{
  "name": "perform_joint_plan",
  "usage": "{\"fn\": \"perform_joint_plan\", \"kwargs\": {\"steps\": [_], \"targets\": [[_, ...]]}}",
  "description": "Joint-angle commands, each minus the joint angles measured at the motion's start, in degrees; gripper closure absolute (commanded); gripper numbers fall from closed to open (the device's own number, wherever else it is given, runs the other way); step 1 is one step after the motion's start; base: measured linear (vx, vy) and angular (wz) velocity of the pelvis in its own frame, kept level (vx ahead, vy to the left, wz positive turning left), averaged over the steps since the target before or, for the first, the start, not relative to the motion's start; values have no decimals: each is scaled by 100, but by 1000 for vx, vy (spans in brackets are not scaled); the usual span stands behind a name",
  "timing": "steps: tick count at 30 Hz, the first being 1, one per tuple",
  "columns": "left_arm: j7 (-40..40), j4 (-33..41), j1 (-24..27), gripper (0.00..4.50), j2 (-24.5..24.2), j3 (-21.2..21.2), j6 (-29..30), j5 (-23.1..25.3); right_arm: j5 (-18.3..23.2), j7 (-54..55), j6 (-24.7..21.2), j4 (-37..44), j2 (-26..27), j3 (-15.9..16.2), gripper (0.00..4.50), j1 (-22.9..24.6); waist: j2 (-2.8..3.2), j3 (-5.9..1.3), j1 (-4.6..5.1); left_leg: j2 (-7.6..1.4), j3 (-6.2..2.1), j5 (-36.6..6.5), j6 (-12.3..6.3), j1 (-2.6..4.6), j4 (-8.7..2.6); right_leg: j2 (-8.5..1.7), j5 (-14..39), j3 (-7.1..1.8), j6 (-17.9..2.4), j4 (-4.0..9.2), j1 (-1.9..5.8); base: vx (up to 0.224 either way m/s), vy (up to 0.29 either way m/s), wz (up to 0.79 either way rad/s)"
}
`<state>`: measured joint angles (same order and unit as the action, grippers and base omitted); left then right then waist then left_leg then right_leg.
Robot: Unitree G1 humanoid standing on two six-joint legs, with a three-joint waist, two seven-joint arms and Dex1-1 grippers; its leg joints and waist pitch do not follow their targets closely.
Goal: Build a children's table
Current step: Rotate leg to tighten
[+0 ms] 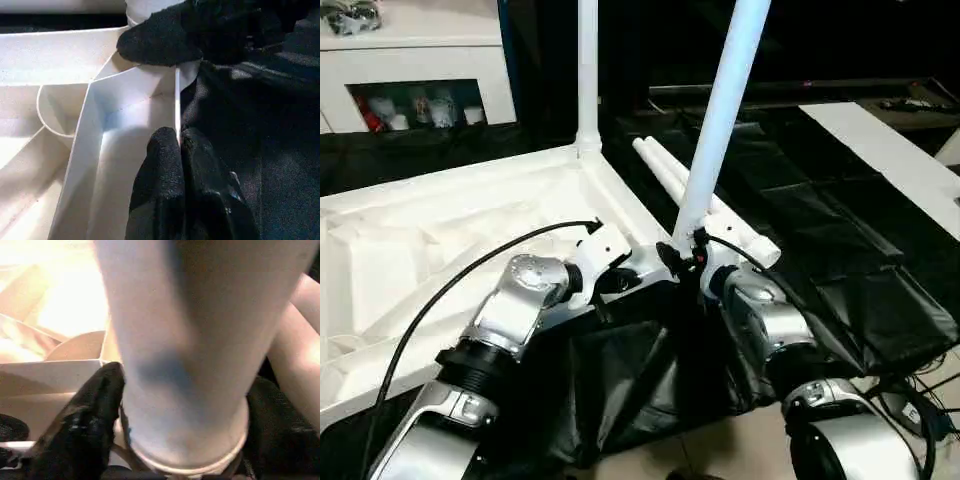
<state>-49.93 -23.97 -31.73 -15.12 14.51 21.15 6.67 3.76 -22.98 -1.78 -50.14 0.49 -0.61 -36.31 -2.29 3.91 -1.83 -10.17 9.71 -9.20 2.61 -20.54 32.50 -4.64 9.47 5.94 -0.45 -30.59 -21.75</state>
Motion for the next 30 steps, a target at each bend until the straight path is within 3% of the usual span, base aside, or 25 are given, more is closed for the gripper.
{"fn": "perform_joint_plan", "kwargs": {"steps": [1, 3, 4, 5, 6, 9, 11, 12, 14, 18, 19, 22, 26, 30], "targets": [[-159, 33, -17, 450, 289, 487, -185, -20, -24, -737, 29, 140, 382, 451, 64, -30, 82, -243, 91, -342, -262, -4051, 390, 252, -515, -437, 3467, -156, -425, 486, 8, 0, 0, 0], [-481, 150, 74, 450, 76, 504, -443, -89, -56, -1172, 103, 397, 151, 591, 57, 87, 36, -242, 81, -300, -253, -3813, 310, 224, -471, -513, 3729, -179, -394, 528, 12, 0, 0, 0], [-559, 183, 98, 450, 22, 508, -461, -111, -56, -1272, 116, 447, 88, 620, 44, 110, 27, -271, 63, -317, -265, -3466, 262, 121, -501, -563, 3671, -232, -415, 461, 91, 0, 0, 0], [-639, 217, 123, 450, -44, 521, -475, -126, -52, -1383, 132, 492, 13, 653, 44, 130, 31, -290, 51, -327, -261, -3285, 243, 79, -511, -576, 3542, -260, -461, 437, 109, 0, 0, 0], [-733, 243, 146, 450, -123, 548, -538, -126, -50, -1514, 144, 538, -70, 692, 44, 149, 39, -326, 13, -354, -229, -2913, 205, 65, -516, -565, 3030, -304, -623, 375, 91, 0, 0, 0], [-1241, 365, 267, 450, -468, 608, -791, -195, -66, -2273, 260, 749, -494, 912, 44, 246, 2, -347, -25, -349, -95, -2273, 18, 51, -472, -513, 1969, -396, -1085, 228, 65, 18, -10, 2], [-1472, 433, 315, 450, -606, 605, -826, -253, -80, -2660, 314, 826, -685, 1010, 44, 279, -12, -359, -72, -335, -65, -2083, -81, 48, -436, -507, 1800, -401, -1157, 197, 79, 56, -39, 8], [-1709, 463, 342, 450, -747, 610, -923, -290, -75, -3061, 315, 918, -863, 1070, 44, 301, -28, -335, -116, -335, 5, -1989, -204, 97, -402, -489, 1767, -437, -1217, 199, 15, 58, -58, 15], [-1861, 481, 361, 450, -842, 619, -989, -312, -60, -3332, 311, 980, -978, 1113, 44, 310, -37, -337, -143, -341, 17, -1803, -252, 60, -388, -484, 1728, -452, -1250, 145, 38, 57, -59, 14], [-2160, 524, 393, 450, -1015, 635, -1083, -365, -21, -3897, 239, 1108, -1189, 1210, 44, 312, -19, -393, -206, -361, 54, -1064, -369, 23, -362, -432, 813, -406, -1442, -9, 136, 27, -26, 3], [-2230, 527, 395, 450, -1057, 643, -1120, -377, -4, -4035, 211, 1139, -1241, 1242, 69, 308, -16, -392, -207, -367, 62, -1015, -382, 18, -360, -427, 731, -404, -1458, -22, 141, 0, 0, 0], [-2369, 503, 365, 450, -1158, 653, -1177, -396, 65, -4412, 112, 1224, -1361, 1344, 79, 290, -12, -383, -230, -382, 72, -1025, -403, 30, -354, -412, 741, -389, -1489, -31, 146, 0, 0, 0], [-2594, 421, 301, 450, -1292, 675, -1242, -433, 184, -4780, -76, 1260, -1432, 1430, 115, 234, -9, -339, -257, -398, 62, -1504, -170, 60, -390, -443, 1552, -403, -1342, 58, 108, 0, 0, 0], [-2716, 359, 265, 450, -1342, 661, -1271, -469, 225, -5041, -232, 1328, -1436, 1458, 149, 279, -13, -330, -282, -399, 53, -1732, -42, 83, -402, -448, 1982, -410, -1185, 98, 86, 0, 0, 0]]}}
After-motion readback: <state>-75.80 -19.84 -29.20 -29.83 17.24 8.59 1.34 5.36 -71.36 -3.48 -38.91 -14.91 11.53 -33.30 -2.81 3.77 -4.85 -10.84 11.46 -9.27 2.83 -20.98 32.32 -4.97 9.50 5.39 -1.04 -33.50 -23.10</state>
